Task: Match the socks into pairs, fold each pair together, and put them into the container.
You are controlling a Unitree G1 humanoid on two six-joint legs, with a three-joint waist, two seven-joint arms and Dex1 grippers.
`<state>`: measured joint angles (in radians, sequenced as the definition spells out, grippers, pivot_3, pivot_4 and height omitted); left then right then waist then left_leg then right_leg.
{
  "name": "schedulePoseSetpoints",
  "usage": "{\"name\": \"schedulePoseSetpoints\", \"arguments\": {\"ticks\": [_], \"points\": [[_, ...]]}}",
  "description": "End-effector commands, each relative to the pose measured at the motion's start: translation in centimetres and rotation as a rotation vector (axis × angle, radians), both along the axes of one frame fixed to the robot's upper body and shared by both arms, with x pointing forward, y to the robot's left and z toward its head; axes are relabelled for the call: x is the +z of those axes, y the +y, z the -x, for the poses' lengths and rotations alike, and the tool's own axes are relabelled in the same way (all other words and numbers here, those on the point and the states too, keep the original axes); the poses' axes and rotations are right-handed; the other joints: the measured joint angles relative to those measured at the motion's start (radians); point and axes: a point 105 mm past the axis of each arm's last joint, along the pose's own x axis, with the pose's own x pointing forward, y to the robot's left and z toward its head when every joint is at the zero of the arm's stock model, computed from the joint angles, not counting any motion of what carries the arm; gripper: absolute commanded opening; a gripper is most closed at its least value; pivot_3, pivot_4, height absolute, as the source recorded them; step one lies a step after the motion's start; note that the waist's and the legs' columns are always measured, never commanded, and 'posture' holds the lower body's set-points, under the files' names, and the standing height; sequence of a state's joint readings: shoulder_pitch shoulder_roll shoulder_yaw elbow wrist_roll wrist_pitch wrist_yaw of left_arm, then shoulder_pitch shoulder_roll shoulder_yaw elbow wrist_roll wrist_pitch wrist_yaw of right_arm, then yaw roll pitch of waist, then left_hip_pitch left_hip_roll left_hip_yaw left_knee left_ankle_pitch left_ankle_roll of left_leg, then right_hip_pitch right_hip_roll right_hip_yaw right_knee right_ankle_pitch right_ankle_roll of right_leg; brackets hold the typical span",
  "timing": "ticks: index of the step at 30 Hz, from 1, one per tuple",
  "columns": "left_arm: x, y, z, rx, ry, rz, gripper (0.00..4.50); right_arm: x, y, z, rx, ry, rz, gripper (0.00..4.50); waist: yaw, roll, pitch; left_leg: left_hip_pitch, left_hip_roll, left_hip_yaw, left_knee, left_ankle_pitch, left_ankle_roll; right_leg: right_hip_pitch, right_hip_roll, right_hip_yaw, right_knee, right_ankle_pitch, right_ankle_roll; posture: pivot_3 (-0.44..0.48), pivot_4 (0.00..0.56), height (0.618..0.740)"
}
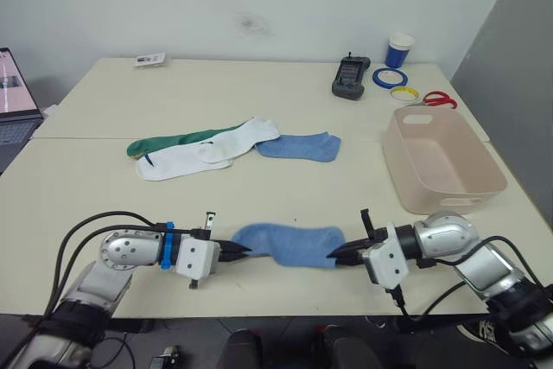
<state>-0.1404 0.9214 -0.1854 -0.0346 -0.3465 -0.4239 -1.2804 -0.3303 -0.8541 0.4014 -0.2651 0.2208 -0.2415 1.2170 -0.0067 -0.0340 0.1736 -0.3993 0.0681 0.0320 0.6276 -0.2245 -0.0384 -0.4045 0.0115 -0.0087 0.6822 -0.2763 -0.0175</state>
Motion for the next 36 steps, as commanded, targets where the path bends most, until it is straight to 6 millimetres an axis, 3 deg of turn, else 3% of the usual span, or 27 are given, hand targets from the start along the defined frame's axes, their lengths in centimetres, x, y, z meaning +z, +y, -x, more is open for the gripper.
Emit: {"name": "schedulePoseSetpoints", "arguments": {"ticks": [1,5,8,11,17,24,36], "points": [[3.9,-0.4,2.8,-0.007,0.32,0.067,0.0,3.6,0.2,2.4,-0.014,0.264,-0.076,0.03,-0.002,-0.001,0.001,0.001,0.001,0.0,0.0,0.0,0.0,0.0,0.0,0.0,0.0,0.0,0.0,0.0,0.15,0.74],[4.9,0.5,3.8,0.143,0.752,0.064,0.0,4.7,0.2,3.0,-0.132,0.639,-0.099,0.03,-0.007,0.0,0.001,0.002,0.008,0.0,0.0,0.0,0.0,0.001,0.001,-0.001,0.0,-0.001,-0.001,0.0,0.15,0.74],[2.3,2.2,1.8,0.312,0.893,0.063,0.0,3.0,-0.1,1.9,-0.251,0.861,-0.083,0.03,-0.007,0.002,0.0,0.003,0.002,0.0,0.0,0.0,0.0,0.0,0.003,-0.001,0.0,-0.001,-0.002,0.0,0.15,0.74],[0.8,2.3,0.2,0.378,0.943,0.09,0.0,1.6,-0.1,0.1,-0.362,0.992,-0.104,0.03,-0.009,0.001,0.001,0.002,0.001,-0.001,0.0,0.0,0.0,0.0,0.005,-0.001,0.0,-0.002,-0.002,0.0,0.15,0.74],[-0.2,1.2,-2.9,0.472,0.94,0.133,0.0,0.0,-0.1,-4.0,-0.519,1.047,-0.117,0.03,-0.008,0.0,0.002,-0.002,-0.002,-0.002,0.001,0.0,0.0,-0.002,0.005,-0.001,0.0,-0.001,-0.002,0.0,0.15,0.74],[-1.3,1.9,-5.0,0.572,0.875,0.109,0.0,-1.0,-0.4,-6.4,-0.569,0.986,-0.071,0.03,-0.011,-0.001,0.002,-0.003,-0.003,-0.002,0.001,0.0,0.0,-0.002,0.005,0.0,0.0,-0.001,-0.002,0.0,0.15,0.74],[-1.5,1.2,-7.0,0.567,0.78,0.112,0.0,-1.9,-1.2,-7.2,-0.617,0.953,-0.042,0.03,-0.011,-0.001,0.001,-0.003,-0.003,-0.003,0.002,0.0,0.0,-0.002,0.004,-0.001,0.001,-0.001,-0.002,0.0,0.15,0.74]]}}
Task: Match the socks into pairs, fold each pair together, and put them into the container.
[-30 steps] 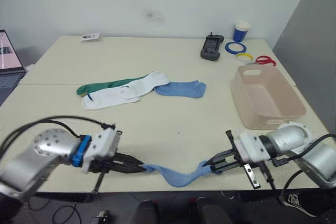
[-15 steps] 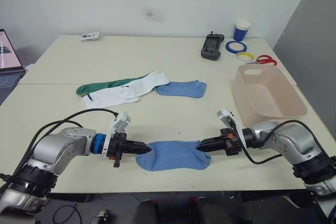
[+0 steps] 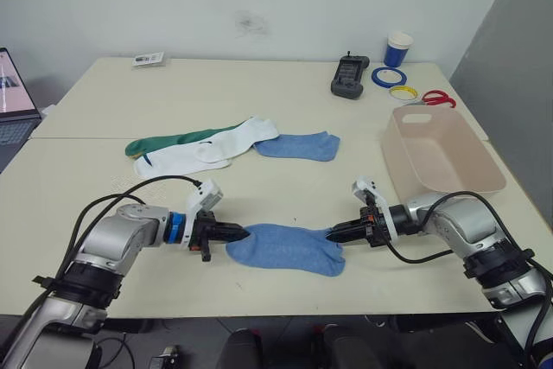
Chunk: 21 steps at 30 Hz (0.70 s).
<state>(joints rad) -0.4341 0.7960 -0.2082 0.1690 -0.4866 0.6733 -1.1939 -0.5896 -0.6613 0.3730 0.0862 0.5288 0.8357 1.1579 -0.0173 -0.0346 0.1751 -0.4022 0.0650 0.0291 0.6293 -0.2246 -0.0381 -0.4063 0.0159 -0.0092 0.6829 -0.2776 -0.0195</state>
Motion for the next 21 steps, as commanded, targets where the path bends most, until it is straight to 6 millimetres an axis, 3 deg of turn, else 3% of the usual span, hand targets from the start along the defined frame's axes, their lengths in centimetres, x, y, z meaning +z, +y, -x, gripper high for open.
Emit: {"name": "schedulePoseSetpoints", "arguments": {"ticks": [1,8,11,17,19,21], "points": [[1.0,-0.2,-0.6,-0.019,-0.053,0.001,0.0,0.9,-0.4,-0.3,-0.007,-0.025,-0.021,0.03,0.0,0.0,0.0,0.0,0.0,0.0,0.0,0.0,0.0,0.0,0.0,0.0,0.0,0.0,0.0,0.0,0.15,0.74],[0.9,-0.9,-1.0,-0.044,-0.07,-0.003,0.0,1.1,-0.7,-0.4,-0.016,-0.021,-0.013,0.03,0.0,0.0,0.0,0.0,0.0,0.0,0.0,0.0,0.0,0.0,0.0,0.0,0.001,0.0,0.0,0.0,0.15,0.74],[1.2,-0.7,-1.1,-0.038,-0.077,0.002,0.63,1.6,-0.9,-1.0,-0.042,-0.039,-0.022,0.69,-0.001,0.0,0.0,0.0,0.0,0.0,0.0,0.0,0.0,0.0,0.0,0.0,0.001,0.0,0.0,0.0,0.15,0.74],[3.3,1.0,-1.8,0.031,-0.151,0.028,2.57,3.5,-2.5,-2.1,-0.098,-0.146,-0.037,2.8,-0.001,0.0,0.0,0.0,0.0,0.0,0.0,0.0,0.0,0.0,0.0,0.0,0.001,0.0,0.0,0.0,0.15,0.74],[5.1,1.6,-2.2,0.06,-0.234,0.062,3.21,5.0,-2.6,-1.8,-0.082,-0.217,-0.053,3.5,-0.001,0.0,0.0,0.0,0.0,0.0,0.0,0.0,0.0,0.0,0.0,0.0,0.001,0.0,0.0,0.0,0.15,0.74],[7.2,1.8,-2.3,0.075,-0.319,0.1,3.21,6.5,-2.2,-1.2,-0.035,-0.317,-0.057,3.5,-0.001,0.0,0.0,0.0,0.0,0.0,0.0,0.0,0.0,0.0,0.0,0.0,0.001,0.0,0.0,0.0,0.15,0.74]]}}
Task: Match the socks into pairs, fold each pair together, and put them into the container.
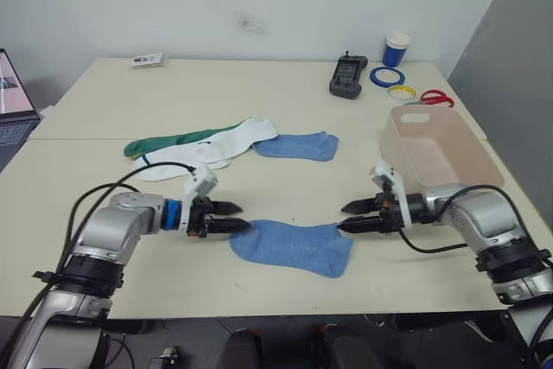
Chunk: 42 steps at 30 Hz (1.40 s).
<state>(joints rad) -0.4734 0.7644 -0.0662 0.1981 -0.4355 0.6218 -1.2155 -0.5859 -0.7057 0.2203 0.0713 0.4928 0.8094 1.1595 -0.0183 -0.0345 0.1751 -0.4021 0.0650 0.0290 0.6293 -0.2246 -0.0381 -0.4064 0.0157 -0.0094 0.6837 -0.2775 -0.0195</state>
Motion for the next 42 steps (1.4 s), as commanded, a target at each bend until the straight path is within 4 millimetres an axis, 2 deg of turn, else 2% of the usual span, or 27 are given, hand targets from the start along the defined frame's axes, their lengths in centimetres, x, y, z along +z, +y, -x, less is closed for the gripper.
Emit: {"name": "schedulePoseSetpoints", "arguments": {"ticks": [1,3,4,5,7,11,15,16,21,25,28,33,38,42], "points": [[4.7,0.3,-0.1,0.003,-0.193,0.066,3.21,4.0,1.0,1.1,0.102,-0.22,-0.022,3.5,0.0,0.0,0.0,0.0,0.0,0.0,0.0,0.0,0.0,0.0,0.0,0.0,0.0,0.0,0.0,0.0,0.15,0.74],[5.4,-1.1,1.0,-0.052,-0.266,0.07,3.21,4.2,2.6,2.1,0.182,-0.358,0.007,3.5,-0.002,0.0,0.0,0.0,0.0,0.0,0.0,0.0,0.0,0.0,-0.001,0.0,-0.001,0.0,0.0,0.0,0.15,0.74],[5.0,-2.0,1.8,-0.101,-0.303,0.045,3.21,3.8,3.6,2.5,0.218,-0.425,0.022,3.5,-0.005,0.0,0.0,0.0,0.0,0.0,0.0,0.0,0.0,0.0,-0.001,0.001,-0.001,0.0,0.0,0.0,0.15,0.74],[4.5,-2.8,2.6,-0.143,-0.332,0.019,3.23,3.4,4.3,2.8,0.243,-0.486,0.036,3.33,-0.007,0.0,-0.001,0.0,0.001,0.0,-0.001,0.0,0.0,0.0,-0.002,0.001,-0.001,0.0,0.0,0.0,0.15,0.74],[3.6,-4.2,3.8,-0.192,-0.376,0.0,2.83,2.2,5.5,3.4,0.292,-0.552,0.049,2.89,-0.008,0.0,-0.001,0.001,0.001,0.0,-0.001,0.0,0.0,0.001,-0.003,0.001,-0.002,0.0,0.0,0.0,0.15,0.74],[1.2,-6.1,4.3,-0.191,-0.42,-0.026,1.63,-0.2,8.1,3.3,0.31,-0.652,0.052,1.45,-0.008,0.0,-0.001,0.001,0.0,0.0,0.0,0.0,0.0,0.001,-0.003,0.001,-0.001,0.0,0.001,0.0,0.15,0.74],[-1.6,-6.3,4.2,-0.175,-0.399,-0.087,0.29,-2.6,9.2,3.6,0.332,-0.638,0.069,0.01,-0.008,-0.001,-0.001,0.002,0.0,0.001,0.0,0.0,0.0,0.001,-0.002,0.002,0.0,0.001,0.002,0.0,0.15,0.74],[-2.3,-5.9,4.0,-0.161,-0.388,-0.113,0.02,-3.2,9.0,3.5,0.326,-0.631,0.08,0.0,-0.008,-0.001,-0.001,0.002,0.0,0.001,0.0,0.0,0.0,0.001,-0.001,0.002,0.0,0.001,0.002,0.0,0.15,0.74],[-4.5,-3.6,4.0,-0.121,-0.32,-0.201,0.02,-5.2,6.4,2.9,0.28,-0.594,0.142,0.0,-0.007,-0.001,-0.001,0.001,0.0,0.002,0.0,0.0,0.0,0.001,-0.001,0.002,-0.001,0.001,0.002,0.0,0.15,0.74],[-5.0,-1.8,4.3,-0.088,-0.271,-0.224,0.02,-6.1,3.5,3.1,0.243,-0.558,0.183,0.0,-0.007,-0.001,-0.002,0.003,0.0,0.002,0.0,0.0,0.0,0.002,-0.002,0.002,-0.001,0.001,0.002,0.0,0.15,0.74],[-5.2,-1.0,4.4,-0.082,-0.254,-0.239,0.02,-6.2,2.0,3.4,0.226,-0.542,0.2,0.0,-0.008,-0.001,-0.003,0.003,0.0,0.002,0.0,0.0,0.0,0.003,-0.002,0.002,-0.001,0.001,0.002,0.0,0.15,0.74],[-5.2,-0.4,4.2,-0.065,-0.246,-0.239,0.02,-5.6,-0.2,3.8,0.196,-0.528,0.22,0.0,-0.008,0.001,-0.005,0.004,0.0,0.002,-0.001,0.0,0.0,0.003,-0.002,0.002,-0.001,0.001,0.002,0.0,0.15,0.74],[-4.3,-0.5,4.3,-0.06,-0.253,-0.182,0.02,-4.4,-0.3,4.4,0.193,-0.541,0.192,0.0,-0.011,0.0,-0.005,0.004,0.001,0.002,-0.001,0.0,0.0,0.003,-0.002,0.002,-0.001,0.001,0.002,0.0,0.15,0.74],[-1.2,-0.2,4.1,0.019,-0.313,-0.057,0.02,-0.8,1.0,4.7,0.122,-0.571,0.062,0.0,-0.012,0.0,-0.004,0.003,0.002,0.001,-0.001,0.0,0.0,0.001,-0.001,0.002,0.0,0.001,0.002,0.0,0.15,0.74]]}}
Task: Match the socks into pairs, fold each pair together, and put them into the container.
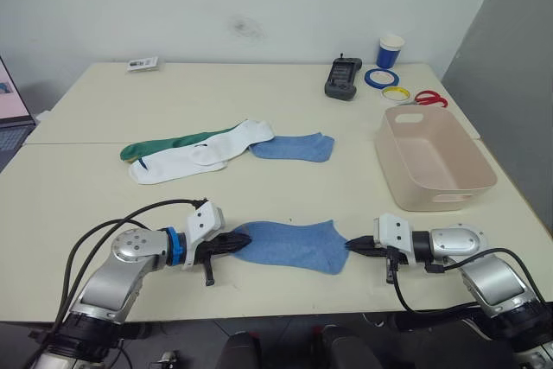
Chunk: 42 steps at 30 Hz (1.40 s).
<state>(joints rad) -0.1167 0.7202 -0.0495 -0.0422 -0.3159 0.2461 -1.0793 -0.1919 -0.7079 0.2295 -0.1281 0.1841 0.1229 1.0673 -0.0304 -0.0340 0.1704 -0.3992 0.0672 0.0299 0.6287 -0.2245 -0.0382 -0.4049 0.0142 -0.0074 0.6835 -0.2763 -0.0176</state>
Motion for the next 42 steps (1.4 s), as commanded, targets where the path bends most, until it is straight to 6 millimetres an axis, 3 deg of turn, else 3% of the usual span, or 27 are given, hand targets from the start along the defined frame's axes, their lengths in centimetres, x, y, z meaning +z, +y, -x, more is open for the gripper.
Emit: {"name": "schedulePoseSetpoints", "arguments": {"ticks": [1,3,6,10,14,15,19,26,30,38,42], "points": [[4.0,1.7,-0.5,0.104,-0.094,0.109,0.18,4.6,0.8,0.2,-0.034,-0.073,-0.14,0.18,0.0,0.0,0.0,0.0,0.0,0.0,0.0,0.0,0.0,0.0,0.0,0.0,0.0,0.0,0.0,0.0,0.15,0.74],[5.4,3.0,-0.4,0.179,-0.118,0.145,0.61,5.8,0.4,0.3,-0.091,-0.09,-0.173,0.61,0.003,0.0,0.0,-0.001,0.001,-0.001,0.0,0.0,0.0,0.0,0.0,-0.001,0.0,0.0,0.0,0.0,0.15,0.74],[6.0,5.4,0.2,0.29,-0.13,0.145,1.57,6.1,-0.8,0.3,-0.197,-0.132,-0.171,1.67,0.003,0.0,0.0,-0.001,0.0,0.0,0.0,0.0,0.0,0.001,-0.002,0.0,-0.001,0.0,0.0,0.0,0.15,0.74],[4.9,9.5,1.6,0.476,-0.128,0.118,2.89,4.9,-3.3,0.2,-0.357,-0.158,-0.142,3.05,0.003,0.0,0.0,-0.001,-0.001,0.001,-0.001,0.0,0.0,0.0,-0.004,0.0,-0.002,0.0,0.0,0.0,0.15,0.74],[3.7,11.1,2.7,0.555,-0.125,0.108,4.25,4.4,-3.3,0.4,-0.393,-0.148,-0.159,4.5,0.003,0.0,0.0,0.0,-0.002,0.001,-0.001,0.0,0.0,0.0,-0.004,-0.001,-0.001,0.0,0.0,0.0,0.15,0.74],[3.5,11.2,2.8,0.564,-0.126,0.108,4.47,4.2,-3.3,0.5,-0.402,-0.142,-0.164,4.5,0.003,0.0,0.0,0.0,-0.001,0.001,-0.001,0.0,0.0,0.0,-0.004,-0.001,-0.001,0.0,0.0,0.0,0.15,0.74],[3.7,10.1,2.0,0.545,-0.176,0.106,4.47,3.7,-2.3,0.4,-0.405,-0.12,-0.18,4.5,0.005,-0.001,0.0,-0.001,-0.002,0.001,-0.001,0.0,0.0,0.0,-0.004,-0.001,-0.002,-0.001,-0.001,0.0,0.15,0.74],[6.3,6.8,-1.8,0.445,-0.283,0.118,4.47,5.5,-0.2,-4.4,-0.449,-0.235,-0.166,4.5,0.001,-0.001,0.0,0.0,-0.002,0.001,-0.001,0.0,0.0,0.0,-0.002,-0.001,-0.001,0.001,0.0,0.0,0.15,0.74],[6.5,3.8,-5.7,0.384,-0.348,0.052,4.47,6.6,1.3,-8.5,-0.489,-0.282,-0.156,4.5,0.004,-0.001,0.0,-0.001,-0.002,0.001,-0.001,0.0,0.0,0.0,0.0,0.0,-0.001,0.0,0.0,0.0,0.15,0.74],[6.1,-0.9,-13.0,0.355,-0.421,-0.018,4.47,5.6,2.8,-13.8,-0.505,-0.329,-0.037,4.5,0.006,-0.001,0.0,-0.003,-0.003,0.002,0.0,0.0,0.0,-0.001,0.0,0.0,-0.002,0.001,0.001,0.0,0.15,0.74],[5.4,-3.2,-15.2,0.315,-0.422,-0.063,4.47,4.9,3.1,-16.2,-0.531,-0.331,0.023,4.5,0.004,-0.001,0.0,-0.003,-0.004,0.002,0.0,0.0,0.0,-0.001,0.0,0.0,-0.002,0.004,-0.004,0.0,0.15,0.74]]}}
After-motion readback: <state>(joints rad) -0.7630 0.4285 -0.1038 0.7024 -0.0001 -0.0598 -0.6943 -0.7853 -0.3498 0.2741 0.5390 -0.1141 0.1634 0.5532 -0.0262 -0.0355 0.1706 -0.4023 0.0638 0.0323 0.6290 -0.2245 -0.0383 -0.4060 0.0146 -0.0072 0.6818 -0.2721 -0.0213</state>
